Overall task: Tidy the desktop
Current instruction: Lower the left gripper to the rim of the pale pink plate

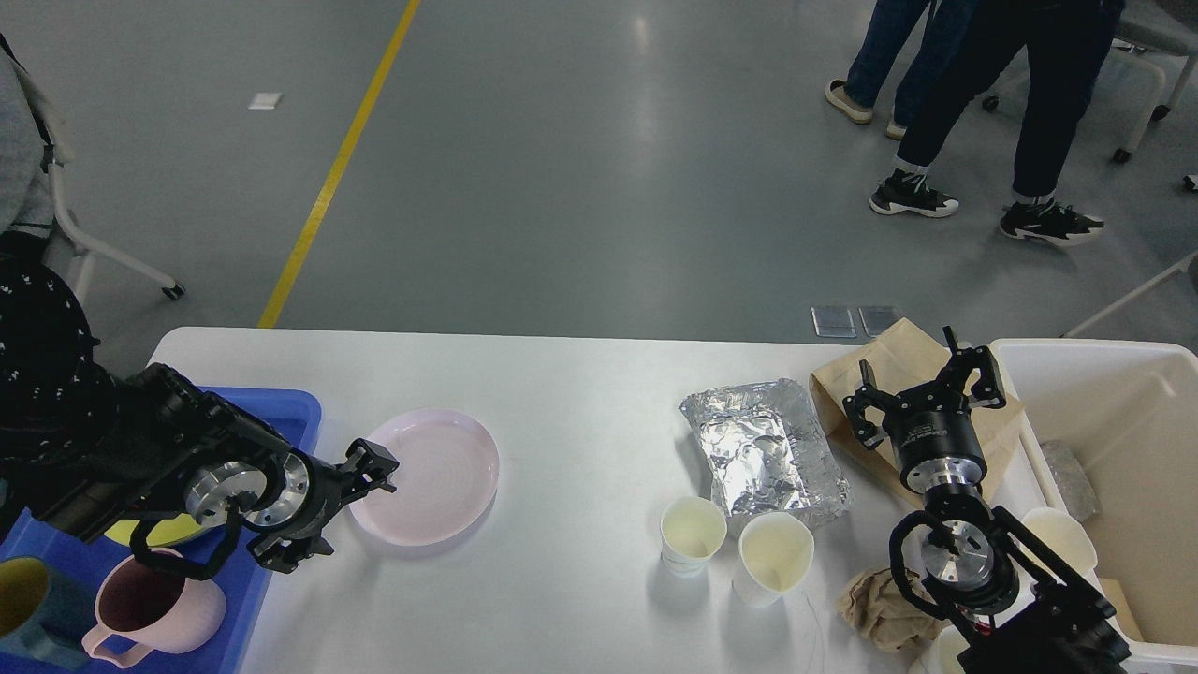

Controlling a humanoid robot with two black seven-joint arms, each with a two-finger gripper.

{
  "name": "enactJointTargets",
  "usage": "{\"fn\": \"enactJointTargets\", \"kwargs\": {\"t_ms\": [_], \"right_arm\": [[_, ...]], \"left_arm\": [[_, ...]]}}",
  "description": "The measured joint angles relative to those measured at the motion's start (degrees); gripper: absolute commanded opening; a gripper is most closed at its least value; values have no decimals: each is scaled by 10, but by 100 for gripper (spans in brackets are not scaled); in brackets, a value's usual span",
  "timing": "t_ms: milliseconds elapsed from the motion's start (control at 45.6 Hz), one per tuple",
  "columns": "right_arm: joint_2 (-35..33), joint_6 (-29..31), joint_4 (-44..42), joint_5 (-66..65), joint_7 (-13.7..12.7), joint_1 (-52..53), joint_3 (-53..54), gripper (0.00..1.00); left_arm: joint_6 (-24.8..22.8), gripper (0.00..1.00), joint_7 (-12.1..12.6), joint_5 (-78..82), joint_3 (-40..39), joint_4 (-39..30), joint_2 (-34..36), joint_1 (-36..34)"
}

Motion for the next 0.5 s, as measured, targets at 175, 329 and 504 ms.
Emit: {"fn": "enactJointTargets", "kwargs": {"t_ms": [175, 329, 504], "right_arm": [[0, 0, 0, 0, 0, 0, 0, 100], [0, 0, 0, 0, 0, 0, 0, 100], [0, 0, 0, 0, 0, 0, 0, 100]], "left_arm": [[86, 95, 1, 0, -51, 18, -3, 37], [90, 93, 2, 0, -64, 22, -4, 59], [91, 86, 2, 1, -67, 24, -3, 70]]}}
